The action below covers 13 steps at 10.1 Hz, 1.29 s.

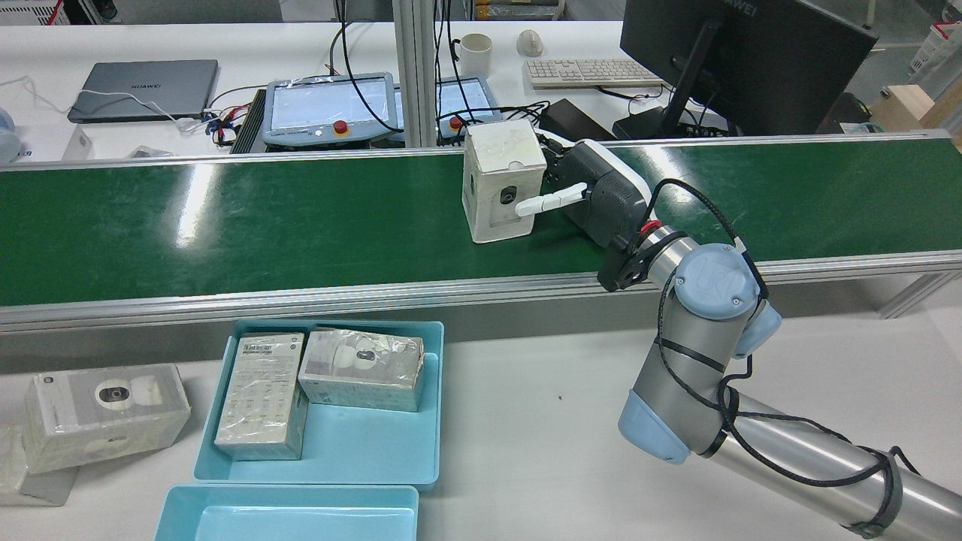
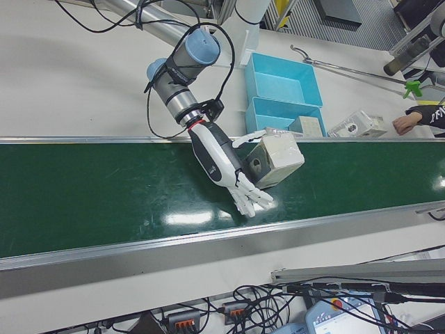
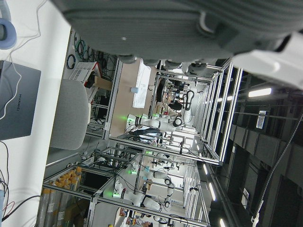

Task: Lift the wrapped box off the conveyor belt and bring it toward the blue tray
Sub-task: 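Close the right hand around the white wrapped box on the belt, then lift the box off the belt and carry it toward the blue tray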

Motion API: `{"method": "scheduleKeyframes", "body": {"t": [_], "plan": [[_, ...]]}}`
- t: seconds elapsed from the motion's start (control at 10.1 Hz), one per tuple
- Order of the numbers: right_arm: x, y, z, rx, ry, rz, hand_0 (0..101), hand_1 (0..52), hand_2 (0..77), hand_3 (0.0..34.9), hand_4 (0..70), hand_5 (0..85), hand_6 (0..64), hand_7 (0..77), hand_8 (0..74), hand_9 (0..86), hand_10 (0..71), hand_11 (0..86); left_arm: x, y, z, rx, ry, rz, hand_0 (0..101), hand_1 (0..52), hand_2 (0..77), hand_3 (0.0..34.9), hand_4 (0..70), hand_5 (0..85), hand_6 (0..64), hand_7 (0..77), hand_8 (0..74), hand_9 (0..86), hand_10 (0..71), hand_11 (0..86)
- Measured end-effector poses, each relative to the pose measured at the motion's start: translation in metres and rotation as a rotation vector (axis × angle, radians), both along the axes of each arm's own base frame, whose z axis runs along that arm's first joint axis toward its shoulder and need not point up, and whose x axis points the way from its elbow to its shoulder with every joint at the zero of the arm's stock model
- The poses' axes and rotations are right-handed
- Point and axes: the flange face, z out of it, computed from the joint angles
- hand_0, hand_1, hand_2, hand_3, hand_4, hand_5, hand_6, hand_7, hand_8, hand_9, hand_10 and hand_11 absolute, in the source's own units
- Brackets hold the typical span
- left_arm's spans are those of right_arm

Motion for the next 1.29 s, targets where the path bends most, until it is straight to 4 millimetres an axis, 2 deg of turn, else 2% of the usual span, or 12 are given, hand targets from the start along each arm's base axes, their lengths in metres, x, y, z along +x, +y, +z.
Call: {"method": "scheduleKeyframes", "body": {"t": [0.3, 0.4, 0.5, 0.6, 0.69, 0.79, 0.89, 0.99, 1.09, 1.19, 1.29], "plan": [[-0.002, -0.001, 0.001, -0.002, 0.004, -0.001, 49, 15.3, 8.2, 0.0, 8.2, 14.2, 2.2, 3.3, 0.0, 1.1, 0.0, 0.5, 0.0, 0.0, 0.0, 0.0, 0.0, 0.0, 0, 0.0, 1.1, 0.0, 0.0, 1.1, 0.5, 0.5, 0.5, 0.0, 0.5, 0.5], [-0.003, -0.001, 0.001, -0.003, 0.005, -0.002, 50, 24.5, 18.5, 0.0, 10.9, 25.6, 7.1, 10.4, 2.7, 1.6, 0.0, 0.5, 0.0, 0.0, 0.0, 0.0, 0.0, 0.0, 0, 0.0, 1.1, 0.0, 0.0, 1.1, 0.5, 0.5, 0.5, 0.0, 0.5, 0.5], [-0.003, -0.002, 0.0, -0.004, 0.004, -0.002, 57, 24.0, 21.8, 0.0, 13.6, 36.0, 20.2, 26.2, 21.3, 16.9, 4.9, 0.5, 0.0, 0.0, 0.0, 0.0, 0.0, 0.0, 0, 0.0, 1.1, 0.0, 0.0, 1.1, 0.5, 0.5, 0.5, 0.0, 0.5, 0.5], [-0.003, -0.002, -0.005, -0.005, 0.003, -0.002, 59, 22.4, 24.5, 0.0, 20.7, 44.2, 20.2, 26.2, 21.3, 16.9, 21.3, 10.9, 0.0, 0.0, 0.0, 0.0, 0.0, 0.0, 0, 0.0, 1.1, 0.0, 0.0, 1.1, 0.5, 0.5, 0.5, 0.0, 0.5, 0.5], [0.0, -0.004, -0.018, -0.003, 0.005, -0.01, 59, 19.1, 26.2, 0.3, 24.0, 46.9, 27.3, 31.1, 38.2, 33.3, 26.2, 19.1, 0.0, 0.0, 0.0, 0.0, 0.0, 0.0, 0, 0.0, 1.1, 0.0, 0.0, 1.1, 0.5, 0.5, 0.5, 0.0, 0.0, 0.5], [0.004, -0.006, -0.044, 0.005, 0.009, -0.029, 59, 19.1, 26.2, 0.3, 24.0, 46.9, 27.3, 31.1, 38.2, 33.3, 26.2, 19.1, 0.0, 0.0, 0.0, 0.0, 0.0, 0.0, 0, 0.0, 0.5, 0.0, 0.0, 1.1, 0.0, 0.5, 0.5, 0.0, 0.5, 0.5], [0.006, -0.007, -0.079, 0.019, 0.011, -0.063, 59, 16.4, 26.7, 0.3, 26.2, 48.5, 33.8, 34.4, 41.5, 34.9, 30.0, 25.6, 0.0, 0.0, 0.0, 0.0, 0.0, 0.0, 0, 0.0, 0.5, 0.0, 0.0, 1.1, 0.0, 0.5, 0.5, 0.0, 0.5, 0.5], [0.006, -0.007, -0.114, 0.032, 0.005, -0.106, 60, 14.2, 27.3, 0.2, 27.8, 49.6, 35.5, 35.5, 44.2, 35.5, 32.7, 32.2, 0.0, 0.0, 0.0, 0.0, 0.0, 0.0, 0, 0.0, 0.5, 0.0, 0.0, 1.1, 0.5, 0.5, 0.5, 0.0, 0.5, 0.5], [0.002, -0.004, -0.147, 0.042, -0.009, -0.155, 61, 14.2, 27.3, 0.3, 29.5, 50.2, 39.3, 36.5, 48.0, 36.0, 35.5, 37.1, 0.0, 0.0, 0.0, 0.0, 0.0, 0.0, 0, 0.0, 1.1, 0.0, 0.0, 1.1, 0.5, 0.5, 0.5, 0.0, 0.5, 0.5], [-0.006, 0.002, -0.171, 0.05, -0.026, -0.204, 61, 14.2, 27.3, 0.3, 29.5, 50.2, 39.3, 36.5, 48.0, 36.0, 35.5, 37.1, 0.0, 0.0, 0.0, 0.0, 0.0, 0.0, 0, 0.0, 0.5, 0.0, 0.0, 1.1, 0.0, 0.5, 0.5, 0.5, 0.5, 0.5], [-0.019, 0.01, -0.187, 0.053, -0.046, -0.25, 61, 14.2, 27.3, 0.4, 32.2, 51.3, 40.4, 36.5, 49.1, 36.0, 36.0, 37.1, 0.0, 0.0, 0.0, 0.0, 0.0, 0.0, 0, 0.0, 0.5, 0.0, 0.0, 1.1, 0.0, 0.5, 0.5, 0.5, 0.5, 0.5]]}}
